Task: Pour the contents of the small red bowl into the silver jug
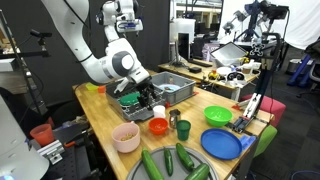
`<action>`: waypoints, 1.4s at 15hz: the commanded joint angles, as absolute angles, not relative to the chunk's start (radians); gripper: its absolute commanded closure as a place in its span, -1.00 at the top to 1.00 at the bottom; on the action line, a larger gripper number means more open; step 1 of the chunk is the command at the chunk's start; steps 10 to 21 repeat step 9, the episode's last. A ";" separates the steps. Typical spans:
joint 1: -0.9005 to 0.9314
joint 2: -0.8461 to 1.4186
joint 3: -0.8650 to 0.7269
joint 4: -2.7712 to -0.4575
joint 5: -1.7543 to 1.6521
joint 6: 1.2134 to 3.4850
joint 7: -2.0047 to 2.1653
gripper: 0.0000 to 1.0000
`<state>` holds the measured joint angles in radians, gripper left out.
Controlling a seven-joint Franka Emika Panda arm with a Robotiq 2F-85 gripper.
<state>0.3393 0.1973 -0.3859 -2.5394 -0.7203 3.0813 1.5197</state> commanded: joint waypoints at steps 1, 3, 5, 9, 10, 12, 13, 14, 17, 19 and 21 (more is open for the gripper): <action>0.339 0.192 -0.386 -2.546 -0.720 3.081 1.513 1.00; 0.334 0.192 -0.387 -2.550 -0.720 3.081 1.505 1.00; 0.335 0.192 -0.387 -2.550 -0.720 3.081 1.505 1.00; 0.335 0.192 -0.387 -2.550 -0.720 3.081 1.504 1.00; 0.335 0.192 -0.387 -2.550 -0.720 3.081 1.504 1.00; 0.335 0.192 -0.387 -2.550 -0.720 3.081 1.504 1.00; 0.335 0.192 -0.387 -2.550 -0.720 3.081 1.504 1.00; 0.335 0.192 -0.387 -2.550 -0.720 3.081 1.504 1.00; 0.335 0.192 -0.387 -2.550 -0.720 3.081 1.504 1.00; 0.335 0.192 -0.387 -2.550 -0.720 3.081 1.504 1.00; 0.335 0.192 -0.387 -2.550 -0.720 3.081 1.504 1.00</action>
